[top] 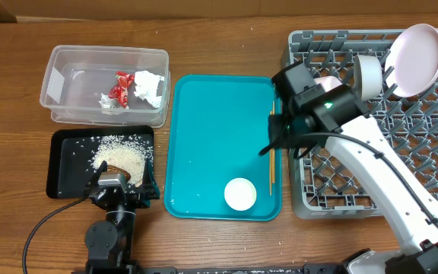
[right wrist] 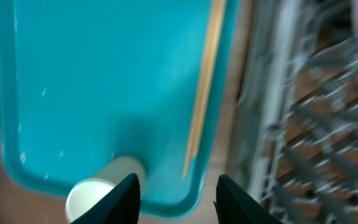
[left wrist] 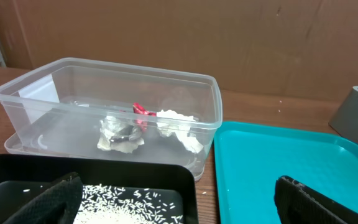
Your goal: Sort waste into correct bins and load items into the dishwasher
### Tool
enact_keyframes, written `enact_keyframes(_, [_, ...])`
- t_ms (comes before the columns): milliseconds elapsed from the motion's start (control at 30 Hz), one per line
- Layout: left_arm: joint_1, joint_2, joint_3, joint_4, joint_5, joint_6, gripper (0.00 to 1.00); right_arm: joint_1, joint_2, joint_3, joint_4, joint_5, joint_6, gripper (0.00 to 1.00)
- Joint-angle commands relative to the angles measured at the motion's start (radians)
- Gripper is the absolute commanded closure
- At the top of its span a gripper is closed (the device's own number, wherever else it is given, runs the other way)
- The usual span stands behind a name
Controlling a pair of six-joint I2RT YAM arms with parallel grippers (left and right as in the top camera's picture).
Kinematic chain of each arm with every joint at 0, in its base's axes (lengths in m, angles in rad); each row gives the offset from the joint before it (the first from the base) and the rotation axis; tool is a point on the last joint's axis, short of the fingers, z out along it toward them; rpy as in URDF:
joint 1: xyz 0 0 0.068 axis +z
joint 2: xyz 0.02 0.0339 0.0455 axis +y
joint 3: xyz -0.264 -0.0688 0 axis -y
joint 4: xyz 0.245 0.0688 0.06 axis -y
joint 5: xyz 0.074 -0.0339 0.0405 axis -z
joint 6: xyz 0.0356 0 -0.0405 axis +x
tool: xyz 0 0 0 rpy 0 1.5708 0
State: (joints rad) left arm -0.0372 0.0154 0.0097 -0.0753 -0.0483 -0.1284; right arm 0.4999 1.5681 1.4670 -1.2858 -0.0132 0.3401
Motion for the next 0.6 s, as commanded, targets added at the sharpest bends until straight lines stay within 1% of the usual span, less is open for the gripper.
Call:
enact_keyframes(0, [0.005, -0.011, -0.004, 0.003, -0.003, -0.01, 0.0, 0.058, -0.006, -0.04, -0.017, -0.121, 0.004, 0.58])
enact_keyframes(167, [0.005, -0.011, -0.004, 0.003, -0.003, -0.01, 0.0, 0.166, -0.006, -0.131, 0.004, -0.119, 0.01, 0.57])
enact_keyframes(233, [0.005, -0.011, -0.004, 0.003, -0.003, -0.01, 0.0, 0.183, -0.006, -0.156, 0.021, -0.119, 0.033, 0.57])
enact_keyframes(367, [0.005, -0.011, -0.004, 0.003, -0.003, -0.009, 0.0, 0.186, -0.008, -0.17, 0.041, -0.095, 0.065, 0.63])
enact_keyframes(567, [0.005, -0.011, -0.004, 0.003, -0.003, -0.01, 0.0, 0.186, -0.084, -0.169, 0.129, -0.053, 0.088, 0.62])
